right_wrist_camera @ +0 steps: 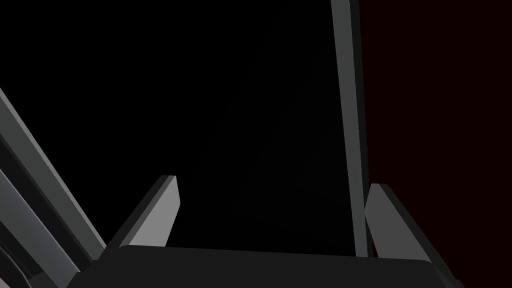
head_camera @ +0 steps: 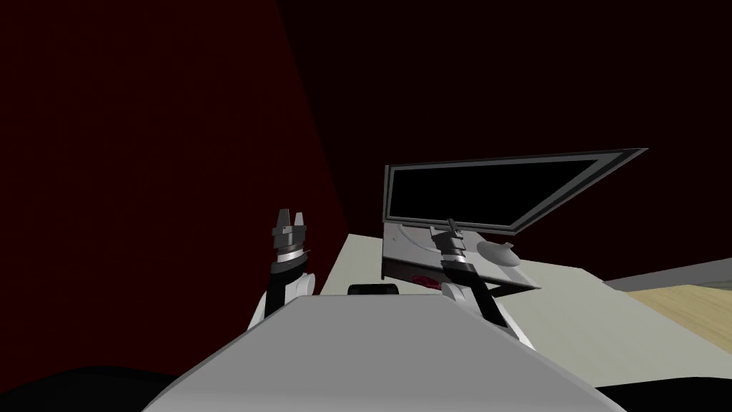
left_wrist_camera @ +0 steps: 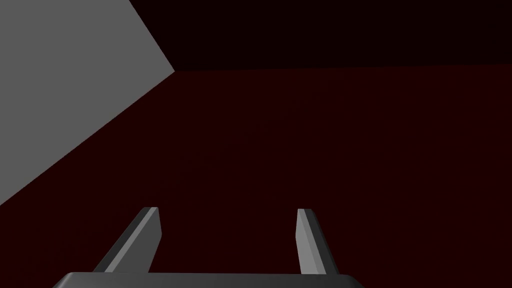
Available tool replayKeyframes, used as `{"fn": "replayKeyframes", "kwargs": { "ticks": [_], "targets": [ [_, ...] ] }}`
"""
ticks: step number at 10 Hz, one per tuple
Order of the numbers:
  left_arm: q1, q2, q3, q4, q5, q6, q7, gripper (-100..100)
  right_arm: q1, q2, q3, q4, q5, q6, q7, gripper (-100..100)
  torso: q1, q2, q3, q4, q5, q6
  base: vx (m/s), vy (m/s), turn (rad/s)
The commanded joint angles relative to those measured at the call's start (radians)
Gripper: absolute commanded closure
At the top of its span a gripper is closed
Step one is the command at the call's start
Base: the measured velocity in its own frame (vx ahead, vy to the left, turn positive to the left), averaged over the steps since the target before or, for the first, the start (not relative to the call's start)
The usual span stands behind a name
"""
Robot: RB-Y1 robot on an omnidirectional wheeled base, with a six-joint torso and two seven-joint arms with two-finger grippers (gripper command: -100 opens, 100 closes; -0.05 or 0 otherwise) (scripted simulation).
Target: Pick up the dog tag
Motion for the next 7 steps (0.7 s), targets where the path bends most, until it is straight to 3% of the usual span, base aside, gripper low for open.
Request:
{"fn": "replayKeyframes", "kwargs": {
  "ticks": [1,2,3,4,7],
  "targets": [
    [0.0,0.0,0.0,0.0,0.0,0.0,0.0,0,0.025,-0.016,-0.035,0.04,-0.03,0.05,-0.047,-100,0.0,0.0,0.0,0.0,0.0,0.0,0.128,0.302,-0.163],
    [0.0,0.0,0.0,0.0,0.0,0.0,0.0,0,0.025,-0.016,-0.035,0.04,-0.03,0.061,-0.047,-100,0.001,-0.001,-0.001,0.0,0.0,0.0,0.101,0.228,-0.045],
    [0.0,0.0,0.0,0.0,0.0,0.0,0.0,0,0.036,-0.023,-0.057,0.065,-0.049,0.1,-0.074,-100,-0.003,-0.001,-0.001,0.0,0.0,-0.001,0.104,0.18,-0.107],
    [0.0,0.0,0.0,0.0,0.0,0.0,0.0,0,0.036,-0.023,-0.057,0.065,-0.049,0.103,-0.074,-100,-0.006,-0.001,-0.001,0.0,-0.001,0.0,0.075,0.134,-0.07],
    [0.0,0.0,0.0,0.0,0.0,0.0,0.0,0,0.056,-0.036,-0.1,0.118,-0.087,0.188,-0.131,-100,-0.012,0.0,0.0,0.0,-0.002,-0.001,0.092,0.13,-0.093]
  ]
}}
